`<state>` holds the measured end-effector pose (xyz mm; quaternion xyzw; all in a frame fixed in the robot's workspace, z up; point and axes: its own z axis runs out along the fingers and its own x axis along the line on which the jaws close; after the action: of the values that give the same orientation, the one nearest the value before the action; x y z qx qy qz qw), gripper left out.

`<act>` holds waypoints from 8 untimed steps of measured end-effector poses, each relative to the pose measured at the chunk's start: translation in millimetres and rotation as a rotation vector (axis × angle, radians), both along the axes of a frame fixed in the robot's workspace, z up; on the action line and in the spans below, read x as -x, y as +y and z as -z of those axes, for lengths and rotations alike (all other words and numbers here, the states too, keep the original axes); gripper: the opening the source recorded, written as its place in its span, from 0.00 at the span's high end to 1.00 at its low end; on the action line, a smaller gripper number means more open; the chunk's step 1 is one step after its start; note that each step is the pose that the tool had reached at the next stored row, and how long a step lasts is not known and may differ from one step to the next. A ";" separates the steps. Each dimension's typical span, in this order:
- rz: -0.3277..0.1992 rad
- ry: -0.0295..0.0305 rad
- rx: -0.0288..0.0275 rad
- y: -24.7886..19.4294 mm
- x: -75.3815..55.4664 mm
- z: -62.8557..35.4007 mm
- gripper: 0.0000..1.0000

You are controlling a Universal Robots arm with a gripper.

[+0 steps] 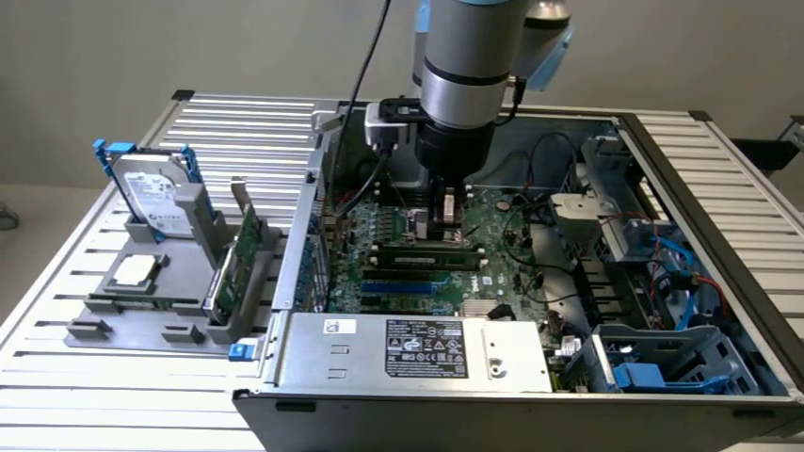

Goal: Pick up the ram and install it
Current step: 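Press down the ram until it locks into place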

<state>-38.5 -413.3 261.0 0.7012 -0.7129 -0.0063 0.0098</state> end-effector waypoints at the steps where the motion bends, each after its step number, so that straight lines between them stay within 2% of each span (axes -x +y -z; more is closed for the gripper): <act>1: 0.000 0.0000 0.0001 0.0 0.0 0.0 0.89; 8: 0.000 0.0001 0.0001 0.0 3.6 0.5 0.89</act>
<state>-42.1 -413.3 260.5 0.7011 -0.7129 -0.0062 0.0098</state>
